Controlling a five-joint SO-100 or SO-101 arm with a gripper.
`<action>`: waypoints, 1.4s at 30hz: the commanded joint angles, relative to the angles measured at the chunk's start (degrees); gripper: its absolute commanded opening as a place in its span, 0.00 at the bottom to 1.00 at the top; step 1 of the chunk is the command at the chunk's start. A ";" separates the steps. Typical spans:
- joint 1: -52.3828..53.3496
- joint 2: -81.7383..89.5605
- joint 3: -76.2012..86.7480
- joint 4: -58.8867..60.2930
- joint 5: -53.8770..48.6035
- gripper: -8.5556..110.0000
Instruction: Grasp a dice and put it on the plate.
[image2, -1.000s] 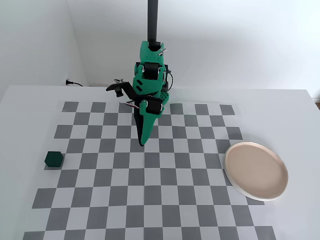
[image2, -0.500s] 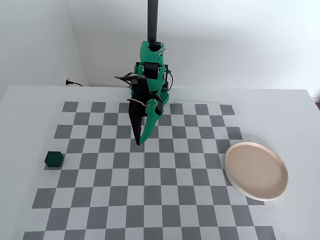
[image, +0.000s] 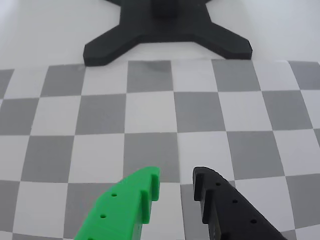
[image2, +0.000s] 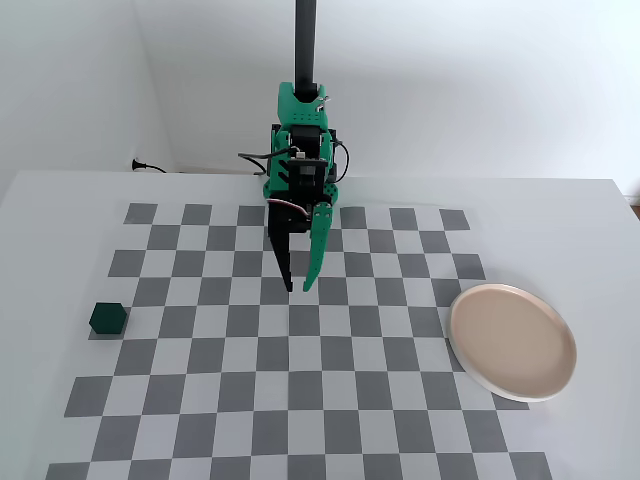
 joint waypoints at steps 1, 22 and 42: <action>-0.79 -5.10 -10.72 0.00 0.09 0.12; 3.43 -39.81 -42.10 -3.78 0.44 0.20; 22.41 -59.94 -58.18 -6.24 2.99 0.22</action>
